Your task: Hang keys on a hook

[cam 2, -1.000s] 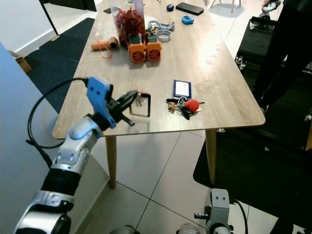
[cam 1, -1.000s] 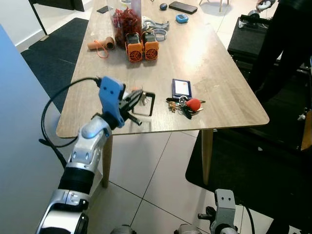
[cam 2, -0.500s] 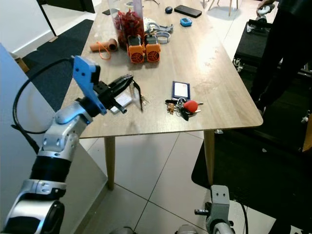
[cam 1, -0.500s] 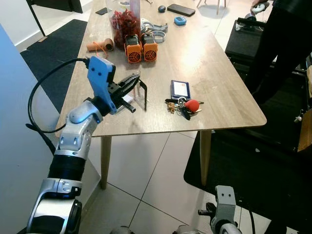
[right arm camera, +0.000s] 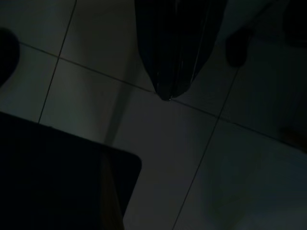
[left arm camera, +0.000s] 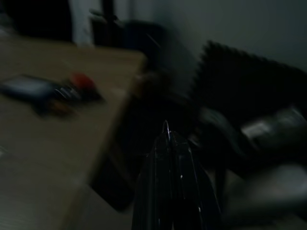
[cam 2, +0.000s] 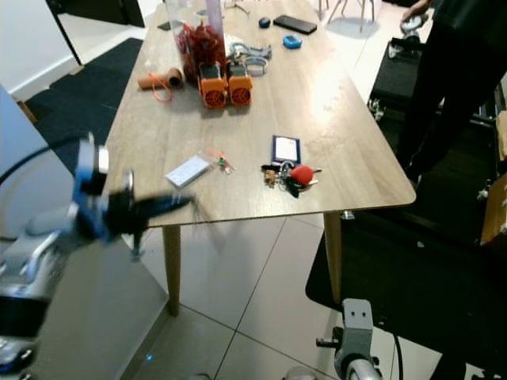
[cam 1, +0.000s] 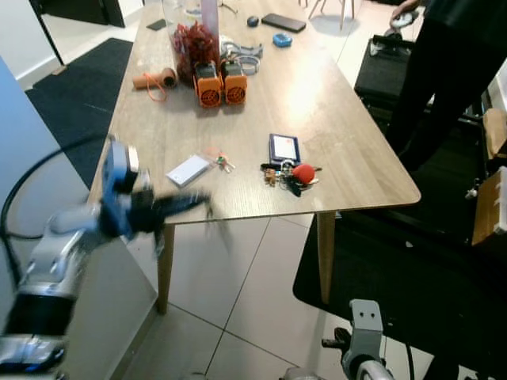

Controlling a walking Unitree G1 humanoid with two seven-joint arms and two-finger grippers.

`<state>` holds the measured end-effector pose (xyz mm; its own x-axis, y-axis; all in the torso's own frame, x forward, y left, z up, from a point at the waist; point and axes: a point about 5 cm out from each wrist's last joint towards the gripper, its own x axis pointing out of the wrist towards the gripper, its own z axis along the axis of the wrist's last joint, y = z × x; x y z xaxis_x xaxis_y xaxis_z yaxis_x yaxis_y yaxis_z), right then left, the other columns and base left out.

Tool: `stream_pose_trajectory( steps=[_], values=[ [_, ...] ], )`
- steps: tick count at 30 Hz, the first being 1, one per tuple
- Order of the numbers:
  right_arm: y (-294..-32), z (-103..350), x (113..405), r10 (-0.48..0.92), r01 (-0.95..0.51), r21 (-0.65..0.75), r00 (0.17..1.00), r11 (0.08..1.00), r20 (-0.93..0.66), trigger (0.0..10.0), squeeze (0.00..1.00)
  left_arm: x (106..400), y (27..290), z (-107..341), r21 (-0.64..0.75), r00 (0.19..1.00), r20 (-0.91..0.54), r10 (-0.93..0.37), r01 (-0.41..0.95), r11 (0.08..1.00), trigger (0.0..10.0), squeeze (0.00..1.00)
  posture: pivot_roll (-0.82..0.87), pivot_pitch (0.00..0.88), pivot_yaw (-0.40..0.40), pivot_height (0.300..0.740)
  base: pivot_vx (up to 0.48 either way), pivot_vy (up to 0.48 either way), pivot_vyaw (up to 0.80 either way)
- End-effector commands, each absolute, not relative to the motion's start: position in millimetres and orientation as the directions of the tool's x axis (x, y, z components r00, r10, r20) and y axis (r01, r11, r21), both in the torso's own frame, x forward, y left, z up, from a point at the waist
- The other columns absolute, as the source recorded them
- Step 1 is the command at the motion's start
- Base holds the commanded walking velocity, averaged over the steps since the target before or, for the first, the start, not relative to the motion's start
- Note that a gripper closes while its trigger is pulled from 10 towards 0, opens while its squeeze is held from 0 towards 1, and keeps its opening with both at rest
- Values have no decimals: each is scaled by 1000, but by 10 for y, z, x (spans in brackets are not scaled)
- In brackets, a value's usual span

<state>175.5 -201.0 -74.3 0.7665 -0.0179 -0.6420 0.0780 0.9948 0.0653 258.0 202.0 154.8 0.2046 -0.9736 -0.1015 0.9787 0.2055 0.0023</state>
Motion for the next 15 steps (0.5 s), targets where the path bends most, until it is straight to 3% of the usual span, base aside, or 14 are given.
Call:
stream_pose_trajectory(
  steps=[1, 3, 6, 8, 10, 12, 13, 15],
  values=[
    [-2011, -779, 1700, -21, 90, 70, 747, 993, -665, 10000, 0, 2483, 2074, 1383, -14, 161, -216, -963, 986, 168, 10000, 0, 60, 30, -14, 740, 0, 0, 0],
    [-2007, -779, 1704, -21, 90, 70, 746, 993, -666, 10000, 0, 2453, 2089, 1330, -30, 150, -236, -960, 986, 161, 10000, 0, 60, 30, -14, 740, 0, 0, 0],
    [-1994, -779, 1713, -19, 90, 72, 745, 993, -667, 10000, 0, 2368, 2154, 951, -190, 181, -327, -928, 949, 252, 10000, 0, 60, 29, -13, 740, 0, 0, 0],
    [-1983, -786, 1702, -20, 90, 70, 743, 993, -669, 10000, 0, 2363, 2154, 625, -234, 320, -373, -871, 875, 423, 10000, 0, 54, 28, -9, 740, 0, 0, 0],
    [-1977, -792, 1690, -22, 92, 69, 740, 993, -672, 10000, 0, 2342, 2144, 431, -230, 388, -421, -820, 829, 510, 10000, 0, 54, 28, -9, 740, 0, 0, 0],
    [-1981, -811, 1650, -33, 106, 67, 731, 992, -681, 10000, 0, 2372, 2191, 195, -184, 550, -478, -685, 699, 691, 10000, 0, 56, 24, -4, 740, 0, 0, 0],
    [-1981, -811, 1650, -33, 106, 67, 731, 992, -681, 10000, 0, 2372, 2191, 195, -184, 550, -478, -685, 699, 691, 10000, 0, 56, 24, -4, 740, 0, 0, 0],
    [-1980, -839, 1599, -42, 116, 59, 715, 992, -698, 10000, 0, 2369, 2293, -43, -138, 689, -551, -472, 483, 865, 10000, 0, 55, 23, -1, 740, 0, 0, 0]
  ],
)
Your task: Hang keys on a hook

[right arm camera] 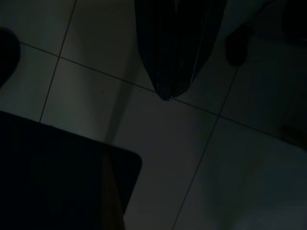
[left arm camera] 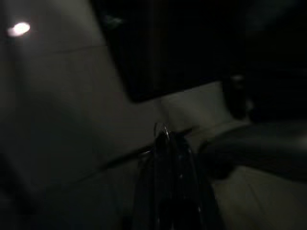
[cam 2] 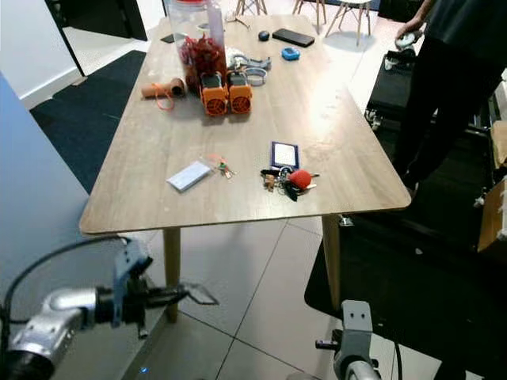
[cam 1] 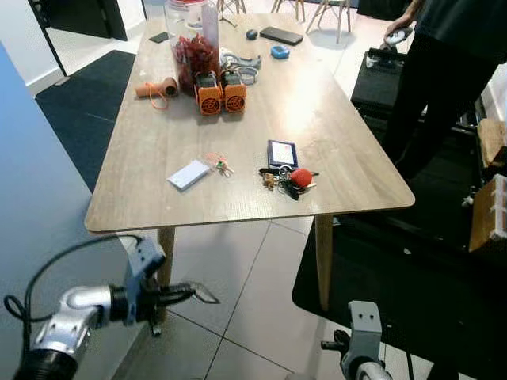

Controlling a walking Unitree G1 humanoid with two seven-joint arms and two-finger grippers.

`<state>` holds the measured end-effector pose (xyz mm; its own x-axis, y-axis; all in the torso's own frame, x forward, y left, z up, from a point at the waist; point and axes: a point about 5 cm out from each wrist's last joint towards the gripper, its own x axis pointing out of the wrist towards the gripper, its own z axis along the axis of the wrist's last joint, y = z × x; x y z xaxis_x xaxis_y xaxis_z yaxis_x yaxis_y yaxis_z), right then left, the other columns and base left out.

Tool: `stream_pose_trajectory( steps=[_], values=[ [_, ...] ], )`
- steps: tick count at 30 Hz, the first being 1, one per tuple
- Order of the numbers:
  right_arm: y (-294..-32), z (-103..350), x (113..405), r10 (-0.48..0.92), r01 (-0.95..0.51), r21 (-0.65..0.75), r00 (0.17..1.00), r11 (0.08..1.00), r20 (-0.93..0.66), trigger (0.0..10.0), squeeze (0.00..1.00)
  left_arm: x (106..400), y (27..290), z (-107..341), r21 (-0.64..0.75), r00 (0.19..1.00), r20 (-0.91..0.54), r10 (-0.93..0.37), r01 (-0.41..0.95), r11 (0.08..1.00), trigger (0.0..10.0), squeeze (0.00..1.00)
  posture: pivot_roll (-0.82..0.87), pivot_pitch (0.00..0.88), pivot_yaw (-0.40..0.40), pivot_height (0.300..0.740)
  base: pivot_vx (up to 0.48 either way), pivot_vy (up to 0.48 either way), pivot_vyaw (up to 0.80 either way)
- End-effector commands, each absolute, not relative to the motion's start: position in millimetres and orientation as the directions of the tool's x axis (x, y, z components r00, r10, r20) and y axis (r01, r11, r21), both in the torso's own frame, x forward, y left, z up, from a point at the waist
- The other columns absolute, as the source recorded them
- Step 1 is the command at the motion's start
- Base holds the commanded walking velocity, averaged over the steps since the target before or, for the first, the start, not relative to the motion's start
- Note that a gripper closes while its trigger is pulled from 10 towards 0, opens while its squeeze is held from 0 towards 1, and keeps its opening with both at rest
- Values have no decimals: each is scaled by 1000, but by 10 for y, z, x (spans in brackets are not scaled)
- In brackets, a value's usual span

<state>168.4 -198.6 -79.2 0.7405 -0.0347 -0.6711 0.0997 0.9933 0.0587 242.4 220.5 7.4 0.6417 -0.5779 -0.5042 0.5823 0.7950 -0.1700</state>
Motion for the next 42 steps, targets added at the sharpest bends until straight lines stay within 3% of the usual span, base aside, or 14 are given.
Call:
stream_pose_trajectory(
  steps=[1, 4, 8, 10, 16, 18, 25, 28, 29, 30, 32, 42],
  values=[
    [-1984, -874, 1538, -63, 141, 48, 689, 989, -722, 10000, 0, 2265, 2380, -248, -47, 718, -638, -277, 323, 945, 10000, 0, 54, 20, 3, 740, 0, 0, 0],
    [-2004, -899, 1487, -99, 201, 51, 667, 978, -738, 10000, 0, 2131, 2385, -389, -42, 694, -689, -208, 249, 968, 10000, 0, 52, 18, 8, 740, 0, 0, 0],
    [-2172, -916, 1411, -260, 505, 107, 601, 856, -755, 10000, 0, 2044, 2423, -497, 47, 697, -715, -50, 119, 992, 10000, 0, 46, 18, 17, 740, 0, 0, 0],
    [-2213, -924, 1381, -292, 567, 114, 574, 816, -765, 10000, 0, 2021, 2423, -520, 60, 691, -723, -27, 102, 993, 10000, 0, 44, 20, 21, 740, 0, 0, 0],
    [-2176, -952, 1354, -253, 614, 195, 565, 765, -785, 10000, 0, 2032, 2333, -554, 126, 705, -708, -41, 183, 975, 10000, 0, 44, 21, 40, 740, 0, 0, 0],
    [-2145, -968, 1336, -240, 635, 224, 559, 739, -794, 10000, 0, 2042, 2323, -560, 122, 717, -697, -11, 134, 983, 10000, 0, 40, 22, 49, 740, 0, 0, 0],
    [-2047, -1012, 1265, -204, 606, 207, 538, 768, -818, 10000, 0, 2040, 2235, -603, 104, 695, -718, -31, 150, 983, 10000, 0, 35, 27, 61, 740, 0, 0, 0],
    [-2006, -1018, 1250, -183, 458, 106, 543, 883, -819, 10000, 0, 1998, 2193, -642, 101, 667, -742, -69, 213, 972, 10000, 0, 31, 30, 68, 740, 0, 0, 0],
    [-2006, -1018, 1250, -183, 458, 106, 543, 883, -819, 10000, 0, 1998, 2193, -642, 101, 667, -742, -69, 213, 972, 10000, 0, 31, 30, 68, 740, 0, 0, 0],
    [-1933, -998, 1300, -130, 297, 64, 588, 953, -799, 10000, 0, 1973, 2167, -663, 101, 654, -752, -88, 246, 964, 10000, 0, 30, 32, 71, 740, 0, 0, 0],
    [-1863, -966, 1366, -73, 216, 88, 638, 972, -766, 10000, 0, 1963, 2144, -675, 97, 648, -756, -98, 259, 961, 10000, 0, 29, 33, 72, 740, 0, 0, 0],
    [-1896, -744, 1771, -67, 286, 276, 796, 918, -602, 10000, 0, 2051, 2013, -652, 75, 654, -742, -147, 299, 951, 10000, 0, 36, 39, 69, 740, 0, 0, 0]
  ],
)
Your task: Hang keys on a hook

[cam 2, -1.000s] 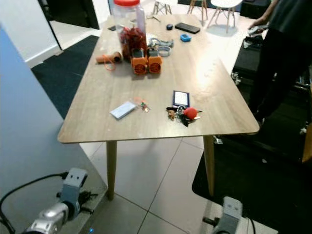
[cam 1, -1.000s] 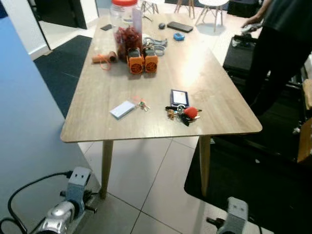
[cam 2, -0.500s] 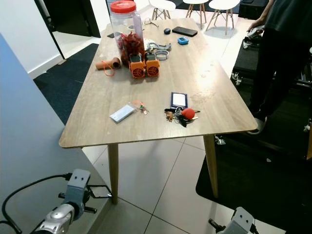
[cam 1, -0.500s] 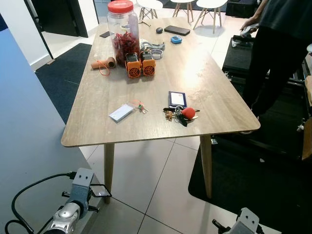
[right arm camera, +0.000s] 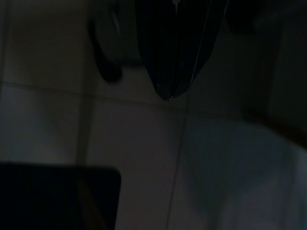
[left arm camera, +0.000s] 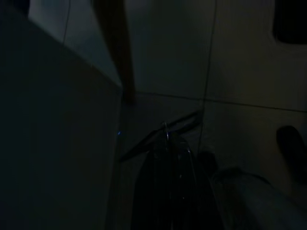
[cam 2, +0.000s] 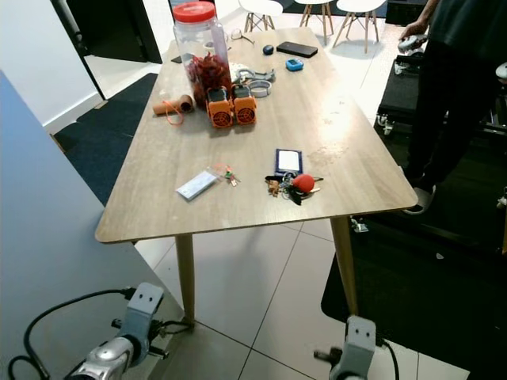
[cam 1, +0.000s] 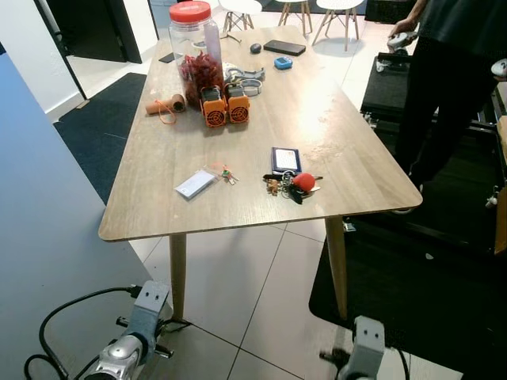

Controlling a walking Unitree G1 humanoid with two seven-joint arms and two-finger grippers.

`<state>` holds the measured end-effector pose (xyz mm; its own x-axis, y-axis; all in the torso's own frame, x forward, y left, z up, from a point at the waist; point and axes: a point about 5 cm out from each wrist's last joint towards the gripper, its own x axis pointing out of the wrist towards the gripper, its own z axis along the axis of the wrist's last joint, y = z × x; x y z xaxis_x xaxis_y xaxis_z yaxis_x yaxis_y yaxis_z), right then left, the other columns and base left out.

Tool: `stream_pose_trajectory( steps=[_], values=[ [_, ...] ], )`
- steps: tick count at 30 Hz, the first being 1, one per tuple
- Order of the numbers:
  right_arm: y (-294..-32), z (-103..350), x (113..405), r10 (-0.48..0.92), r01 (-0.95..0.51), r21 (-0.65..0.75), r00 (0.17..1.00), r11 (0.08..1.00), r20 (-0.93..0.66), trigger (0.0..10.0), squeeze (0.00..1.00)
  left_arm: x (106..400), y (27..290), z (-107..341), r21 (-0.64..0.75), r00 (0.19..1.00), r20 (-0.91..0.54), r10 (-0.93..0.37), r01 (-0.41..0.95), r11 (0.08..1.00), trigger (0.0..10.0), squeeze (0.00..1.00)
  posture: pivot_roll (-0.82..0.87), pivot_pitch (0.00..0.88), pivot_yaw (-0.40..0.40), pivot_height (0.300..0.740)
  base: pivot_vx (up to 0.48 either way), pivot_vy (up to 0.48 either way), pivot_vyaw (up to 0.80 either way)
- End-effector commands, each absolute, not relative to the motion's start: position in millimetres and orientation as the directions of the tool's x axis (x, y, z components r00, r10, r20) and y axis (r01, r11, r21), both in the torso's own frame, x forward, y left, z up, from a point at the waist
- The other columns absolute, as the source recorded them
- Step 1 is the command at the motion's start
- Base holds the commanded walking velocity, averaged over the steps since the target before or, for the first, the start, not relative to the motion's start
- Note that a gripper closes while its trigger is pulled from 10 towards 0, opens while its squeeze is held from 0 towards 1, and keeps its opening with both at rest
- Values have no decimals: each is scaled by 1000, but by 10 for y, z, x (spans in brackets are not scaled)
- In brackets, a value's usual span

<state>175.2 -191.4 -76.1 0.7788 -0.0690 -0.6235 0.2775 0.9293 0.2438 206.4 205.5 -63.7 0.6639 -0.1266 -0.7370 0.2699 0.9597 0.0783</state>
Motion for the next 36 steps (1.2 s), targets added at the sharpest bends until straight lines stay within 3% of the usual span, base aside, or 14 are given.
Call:
stream_pose_trajectory(
  steps=[1, 6, 11, 13, 15, 22, 26, 27, 36],
  values=[
    [-1918, -681, 1863, -78, 291, 304, 825, 907, -559, 10000, 0, 2060, 1994, -649, 77, 651, -742, -159, 319, 945, 10000, 0, 36, 44, 68, 740, 0, 0, 0],
    [-2015, -545, 2057, -143, 342, 355, 864, 870, -483, 10000, 0, 2106, 1936, -631, 80, 654, -735, -179, 346, 935, 10000, 0, 44, 62, 67, 740, 0, 0, 0],
    [-1922, -566, 2089, -76, 265, 298, 850, 917, -520, 10000, 0, 2209, 1881, -572, 81, 673, -710, -205, 368, 926, 10000, 0, 44, 67, 67, 740, 0, 0, 0],
    [-1762, -660, 2009, 23, 153, 247, 806, 957, -591, 10000, 0, 2277, 1808, -528, 80, 680, -691, -246, 410, 909, 10000, 0, 53, 68, 64, 740, 0, 0, 0],
    [-1725, -707, 1950, 42, 141, 241, 780, 960, -624, 10000, 0, 2287, 1782, -519, 81, 679, -686, -263, 430, 899, 10000, 0, 55, 68, 63, 740, 0, 0, 0],
    [-1914, -935, 1498, -101, 369, 183, 632, 911, -769, 10000, 0, 2184, 1861, -551, 88, 669, -690, -275, 455, 886, 10000, 0, 73, 84, 77, 740, 0, 0, 0],
    [-1940, -966, 1413, -119, 400, 173, 607, 900, -786, 10000, 0, 2162, 1902, -557, 91, 665, -695, -271, 456, 885, 10000, 0, 75, 84, 80, 740, 0, 0, 0],
    [-1948, -1012, 1278, -121, 398, 148, 576, 905, -808, 10000, 0, 2110, 1984, -573, 98, 657, -708, -257, 453, 886, 10000, 0, 76, 76, 77, 740, 0, 0, 0],
    [-1945, -983, 1368, -94, 333, 137, 593, 933, -800, 10000, 0, 2075, 1990, -588, 85, 681, -694, -234, 400, 913, 10000, 0, 85, 58, 34, 740, 0, 0, 0]
  ],
)
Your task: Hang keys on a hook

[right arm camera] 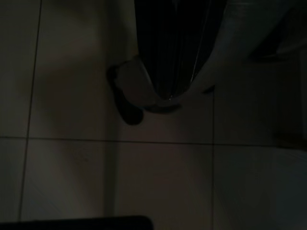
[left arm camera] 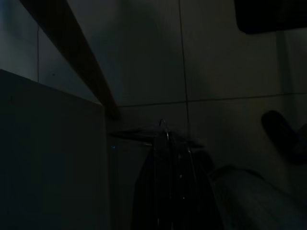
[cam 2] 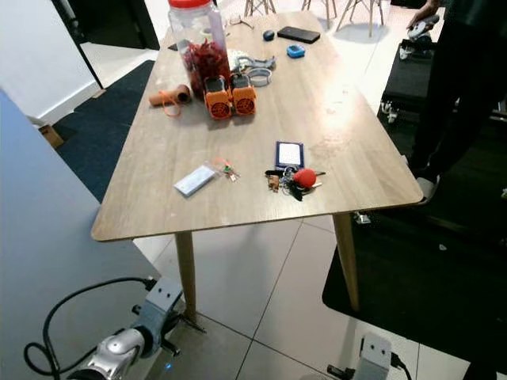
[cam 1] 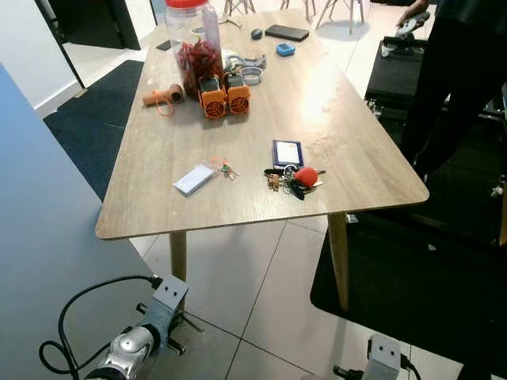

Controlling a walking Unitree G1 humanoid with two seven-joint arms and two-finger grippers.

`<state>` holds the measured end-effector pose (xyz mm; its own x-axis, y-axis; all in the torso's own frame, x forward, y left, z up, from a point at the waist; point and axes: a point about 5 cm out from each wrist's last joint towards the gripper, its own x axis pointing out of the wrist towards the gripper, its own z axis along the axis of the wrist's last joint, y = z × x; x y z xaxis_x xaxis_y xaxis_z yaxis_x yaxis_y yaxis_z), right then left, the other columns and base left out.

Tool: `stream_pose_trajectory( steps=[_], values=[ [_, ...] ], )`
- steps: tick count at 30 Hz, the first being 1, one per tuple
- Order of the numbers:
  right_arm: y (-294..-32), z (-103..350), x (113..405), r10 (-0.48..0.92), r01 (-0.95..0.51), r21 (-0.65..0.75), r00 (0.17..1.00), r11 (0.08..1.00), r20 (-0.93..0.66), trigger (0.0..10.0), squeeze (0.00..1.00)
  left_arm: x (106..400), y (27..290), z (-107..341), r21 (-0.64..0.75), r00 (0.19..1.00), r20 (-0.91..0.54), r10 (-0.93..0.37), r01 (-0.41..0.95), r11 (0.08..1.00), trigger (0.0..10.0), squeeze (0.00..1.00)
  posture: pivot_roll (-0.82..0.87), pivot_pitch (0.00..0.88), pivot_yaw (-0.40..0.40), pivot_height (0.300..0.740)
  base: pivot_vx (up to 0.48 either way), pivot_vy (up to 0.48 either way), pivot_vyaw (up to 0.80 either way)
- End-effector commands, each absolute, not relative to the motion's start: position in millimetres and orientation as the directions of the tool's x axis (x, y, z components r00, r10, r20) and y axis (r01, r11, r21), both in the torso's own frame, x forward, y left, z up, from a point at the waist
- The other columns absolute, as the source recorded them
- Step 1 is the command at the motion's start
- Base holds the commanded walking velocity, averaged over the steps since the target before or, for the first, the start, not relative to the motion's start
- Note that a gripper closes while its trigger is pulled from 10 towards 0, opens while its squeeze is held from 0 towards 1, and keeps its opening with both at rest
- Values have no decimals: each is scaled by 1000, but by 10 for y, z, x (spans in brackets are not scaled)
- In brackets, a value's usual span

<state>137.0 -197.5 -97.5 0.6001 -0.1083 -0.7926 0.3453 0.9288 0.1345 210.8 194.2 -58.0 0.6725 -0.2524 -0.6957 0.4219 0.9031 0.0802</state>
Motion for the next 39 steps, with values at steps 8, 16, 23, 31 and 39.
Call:
stream_pose_trajectory(
  steps=[8, 16, 23, 31, 39],
  values=[
    [-1975, -933, 1507, -69, 276, 129, 609, 952, -790, 10000, 0, 2050, 1940, -607, 74, 700, -680, -218, 362, 929, 10000, 0, 108, 45, -35, 740, 0, 0, 0],
    [-2056, -847, 1695, -37, 190, 108, 631, 976, -775, 10000, 0, 1957, 1914, -665, 44, 720, -673, -167, 265, 963, 10000, 0, 118, 54, -124, 740, 0, 0, 0],
    [-2044, -847, 1703, -24, 164, 102, 626, 981, -780, 10000, 0, 1997, 1871, -659, 3, 742, -658, -126, 170, 985, 10000, 0, 104, 57, -116, 740, 0, 0, 0],
    [-2053, -851, 1661, -58, 182, 80, 646, 980, -761, 10000, 0, 2066, 1792, -645, -10, 738, -662, -130, 164, 986, 10000, 0, 69, 45, -74, 740, 0, 0, 0],
    [-2074, -859, 1629, -78, 206, 74, 644, 976, -761, 10000, 0, 2128, 1691, -622, -18, 736, -656, -167, 207, 978, 10000, 0, 61, 43, -62, 740, 0, 0, 0]
  ],
)
